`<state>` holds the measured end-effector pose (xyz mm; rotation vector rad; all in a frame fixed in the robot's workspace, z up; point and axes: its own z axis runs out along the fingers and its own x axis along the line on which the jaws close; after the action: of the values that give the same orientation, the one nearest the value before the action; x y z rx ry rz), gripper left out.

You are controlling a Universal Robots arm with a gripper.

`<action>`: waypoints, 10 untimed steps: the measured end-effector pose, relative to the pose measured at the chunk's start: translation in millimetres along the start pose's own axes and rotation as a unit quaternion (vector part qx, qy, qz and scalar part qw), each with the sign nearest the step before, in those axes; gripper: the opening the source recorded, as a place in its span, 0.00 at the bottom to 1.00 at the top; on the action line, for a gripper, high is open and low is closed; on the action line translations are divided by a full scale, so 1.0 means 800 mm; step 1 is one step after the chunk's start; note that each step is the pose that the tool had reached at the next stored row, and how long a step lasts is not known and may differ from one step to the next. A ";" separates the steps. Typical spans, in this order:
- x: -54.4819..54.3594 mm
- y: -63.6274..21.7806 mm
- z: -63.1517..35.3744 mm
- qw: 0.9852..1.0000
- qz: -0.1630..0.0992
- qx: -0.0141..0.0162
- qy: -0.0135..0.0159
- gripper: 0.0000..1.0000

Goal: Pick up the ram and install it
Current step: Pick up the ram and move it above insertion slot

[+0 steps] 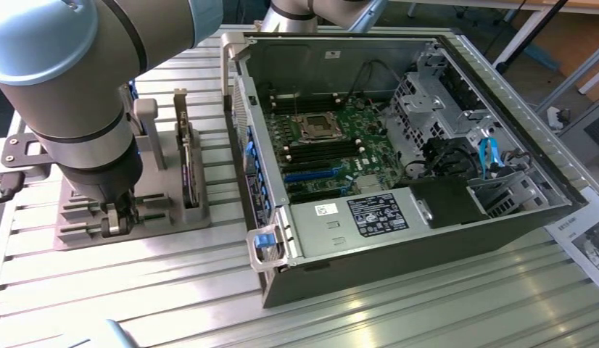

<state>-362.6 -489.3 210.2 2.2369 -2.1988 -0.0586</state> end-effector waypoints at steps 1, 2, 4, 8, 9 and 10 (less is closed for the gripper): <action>0.000 0.000 0.000 1.000 0.001 0.000 0.000 0.12; 0.000 0.000 0.000 1.000 0.004 0.000 0.000 0.12; 0.000 0.000 0.000 1.000 0.005 0.000 0.000 0.12; 0.000 0.000 0.000 1.000 0.005 0.000 0.000 0.12; 0.000 0.000 0.000 1.000 0.005 0.000 0.000 0.12; 0.000 0.000 0.000 1.000 0.005 0.000 0.000 0.12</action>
<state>-362.6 -489.4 210.2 2.2258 -2.2105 -0.0586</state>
